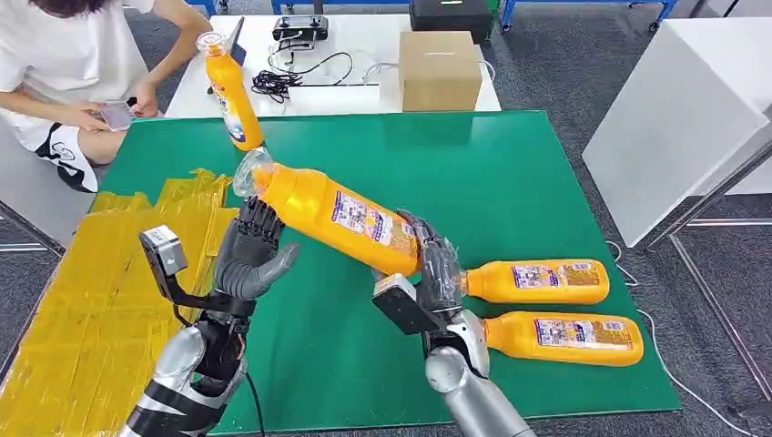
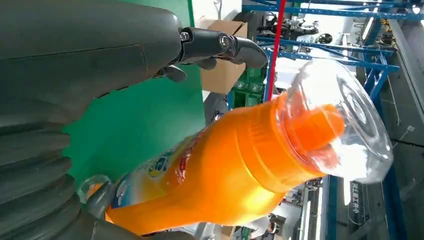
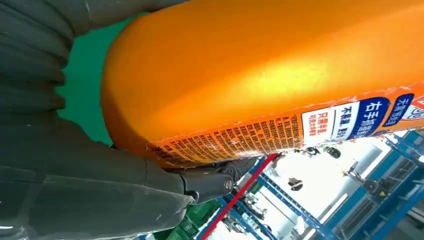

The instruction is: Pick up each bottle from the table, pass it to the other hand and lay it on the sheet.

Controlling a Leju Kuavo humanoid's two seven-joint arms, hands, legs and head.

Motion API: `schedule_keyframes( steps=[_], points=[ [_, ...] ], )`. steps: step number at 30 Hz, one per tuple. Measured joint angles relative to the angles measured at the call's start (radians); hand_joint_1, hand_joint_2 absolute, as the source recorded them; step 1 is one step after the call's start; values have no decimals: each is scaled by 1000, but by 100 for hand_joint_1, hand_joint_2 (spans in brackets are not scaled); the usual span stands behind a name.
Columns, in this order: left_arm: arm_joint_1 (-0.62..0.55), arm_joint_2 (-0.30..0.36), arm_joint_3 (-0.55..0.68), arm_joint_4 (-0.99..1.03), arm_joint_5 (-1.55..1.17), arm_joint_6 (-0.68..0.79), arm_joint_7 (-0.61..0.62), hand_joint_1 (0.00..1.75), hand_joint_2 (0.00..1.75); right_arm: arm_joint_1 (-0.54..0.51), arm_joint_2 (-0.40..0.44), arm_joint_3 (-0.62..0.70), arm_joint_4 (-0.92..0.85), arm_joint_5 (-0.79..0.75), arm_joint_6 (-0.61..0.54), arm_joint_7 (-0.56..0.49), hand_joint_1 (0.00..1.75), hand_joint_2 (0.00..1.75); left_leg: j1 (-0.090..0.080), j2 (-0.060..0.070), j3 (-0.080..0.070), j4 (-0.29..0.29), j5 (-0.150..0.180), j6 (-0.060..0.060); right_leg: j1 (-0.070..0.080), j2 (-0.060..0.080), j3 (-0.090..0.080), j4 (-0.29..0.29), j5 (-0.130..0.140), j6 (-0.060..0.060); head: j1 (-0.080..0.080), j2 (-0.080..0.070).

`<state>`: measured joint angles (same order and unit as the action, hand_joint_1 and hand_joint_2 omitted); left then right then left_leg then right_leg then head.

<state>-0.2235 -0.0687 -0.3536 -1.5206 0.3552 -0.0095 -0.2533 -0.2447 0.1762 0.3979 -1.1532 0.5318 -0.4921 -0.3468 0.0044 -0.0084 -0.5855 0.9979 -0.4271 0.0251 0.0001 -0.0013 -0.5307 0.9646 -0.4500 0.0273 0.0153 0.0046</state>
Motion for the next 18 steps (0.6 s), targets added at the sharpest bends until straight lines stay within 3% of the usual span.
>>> schedule_keyframes(
  steps=[18],
  points=[
    [-14,0,-14,10,39,-22,0,0,175,-48,31,70,97,65,-30,8,175,175,0,0,0,0,0,0,0,0,0,0,0,0,0,0]
  ],
)
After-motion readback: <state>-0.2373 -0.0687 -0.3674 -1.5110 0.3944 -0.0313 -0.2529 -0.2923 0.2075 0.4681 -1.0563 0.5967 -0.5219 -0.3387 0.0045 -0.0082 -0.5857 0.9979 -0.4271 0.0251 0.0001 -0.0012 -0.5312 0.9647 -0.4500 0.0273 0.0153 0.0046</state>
